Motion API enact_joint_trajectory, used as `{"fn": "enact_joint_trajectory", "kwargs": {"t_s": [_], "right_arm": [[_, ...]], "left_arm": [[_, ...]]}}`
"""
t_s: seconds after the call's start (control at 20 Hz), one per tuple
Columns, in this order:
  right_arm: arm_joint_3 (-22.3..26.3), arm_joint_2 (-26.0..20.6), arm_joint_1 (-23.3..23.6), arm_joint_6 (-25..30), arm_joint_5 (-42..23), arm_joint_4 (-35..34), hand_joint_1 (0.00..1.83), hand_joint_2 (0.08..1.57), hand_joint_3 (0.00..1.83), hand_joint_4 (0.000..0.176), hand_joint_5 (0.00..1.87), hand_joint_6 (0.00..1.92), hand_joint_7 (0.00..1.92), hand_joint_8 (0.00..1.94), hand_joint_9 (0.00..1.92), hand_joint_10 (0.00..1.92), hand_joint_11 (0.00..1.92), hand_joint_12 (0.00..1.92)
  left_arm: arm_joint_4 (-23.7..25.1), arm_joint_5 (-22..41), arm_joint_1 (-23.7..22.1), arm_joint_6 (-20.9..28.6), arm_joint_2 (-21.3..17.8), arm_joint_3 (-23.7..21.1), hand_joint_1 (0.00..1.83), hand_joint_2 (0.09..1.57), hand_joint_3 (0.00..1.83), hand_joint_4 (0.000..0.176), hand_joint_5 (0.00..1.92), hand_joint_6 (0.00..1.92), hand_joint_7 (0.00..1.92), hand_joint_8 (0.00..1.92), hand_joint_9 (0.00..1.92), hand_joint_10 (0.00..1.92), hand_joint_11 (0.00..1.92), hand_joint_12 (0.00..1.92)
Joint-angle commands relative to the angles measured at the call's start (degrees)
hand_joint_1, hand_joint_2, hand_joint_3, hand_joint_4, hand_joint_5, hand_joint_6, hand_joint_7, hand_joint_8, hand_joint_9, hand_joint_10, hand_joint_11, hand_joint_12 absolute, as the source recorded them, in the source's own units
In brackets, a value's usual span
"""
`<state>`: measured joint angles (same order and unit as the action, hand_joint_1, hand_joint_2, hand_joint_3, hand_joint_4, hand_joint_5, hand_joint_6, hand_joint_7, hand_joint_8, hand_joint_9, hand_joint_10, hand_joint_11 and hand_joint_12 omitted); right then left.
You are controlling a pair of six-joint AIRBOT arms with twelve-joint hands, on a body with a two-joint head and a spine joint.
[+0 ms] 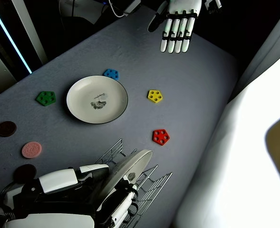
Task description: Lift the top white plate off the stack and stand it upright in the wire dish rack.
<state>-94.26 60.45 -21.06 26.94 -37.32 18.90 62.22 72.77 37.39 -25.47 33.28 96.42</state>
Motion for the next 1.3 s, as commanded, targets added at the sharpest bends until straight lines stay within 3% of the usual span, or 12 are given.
{"fn": "enact_joint_trajectory", "kwargs": {"t_s": [0.0, 0.8, 0.85, 0.9, 1.1, 1.25], "right_arm": [[-0.6, -0.9, 0.3, 1.1, -7.2, -3.8, 1.17, 1.1, 0.0, 0.0, 0.99, 0.94, 0.98, 0.01, 1.06, 0.01, 1.14, 0.08], [-1.6, -0.8, -0.1, 1.0, -8.6, -3.8, 1.15, 1.13, 0.0, 0.0, 0.94, 1.03, 0.92, 0.0, 1.0, 0.0, 1.11, 0.03], [-1.6, -0.8, -0.2, 1.0, -8.9, -3.8, 1.24, 1.02, 0.0, 0.0, 0.85, 0.14, 0.9, 0.01, 0.99, 0.01, 1.09, 0.01], [-1.6, -0.8, -0.2, 1.0, -9.1, -3.7, 1.24, 1.02, 0.0, 0.0, 0.88, 0.02, 0.91, 0.0, 0.99, 0.0, 1.1, 0.01], [-1.6, -0.8, -0.4, 0.8, -9.3, -3.7, 1.21, 1.02, 0.0, 0.0, 0.85, 0.0, 0.91, 0.0, 0.98, 0.0, 1.09, 0.01], [-1.6, -0.7, -0.5, 0.7, -9.6, -3.7, 1.16, 0.99, 0.0, 0.0, 0.71, 0.0, 0.82, 0.0, 0.92, 0.0, 1.07, 0.0]], "left_arm": [[-5.2, 3.6, -1.0, -0.1, -0.7, 0.0, 0.09, 0.94, 0.0, 0.0, 0.07, 0.0, 0.09, 0.0, 0.09, 0.0, 0.11, 0.01], [-5.2, 3.9, -1.0, -0.1, -1.0, 0.0, 0.12, 0.94, 0.0, 0.0, 0.1, 0.0, 0.12, 0.0, 0.13, 0.0, 0.13, 0.02], [-5.2, 3.9, -1.0, -0.1, -1.0, 0.0, 0.12, 0.94, 0.0, 0.0, 0.1, 0.0, 0.12, 0.0, 0.13, 0.0, 0.15, 0.02], [-5.2, 3.9, -1.0, -0.1, -1.0, 0.0, 0.12, 0.93, 0.0, 0.0, 0.11, 0.01, 0.14, 0.01, 0.15, 0.01, 0.17, 0.03], [-5.2, 4.0, -1.0, -0.1, -1.0, 0.0, 0.1, 0.93, 0.0, 0.0, 0.11, 0.0, 0.13, 0.0, 0.13, 0.0, 0.13, 0.01], [-5.2, 3.9, -1.0, -0.1, -1.0, 0.0, 0.12, 0.93, 0.0, 0.0, 0.09, 0.0, 0.11, 0.01, 0.12, 0.01, 0.12, 0.01]]}}
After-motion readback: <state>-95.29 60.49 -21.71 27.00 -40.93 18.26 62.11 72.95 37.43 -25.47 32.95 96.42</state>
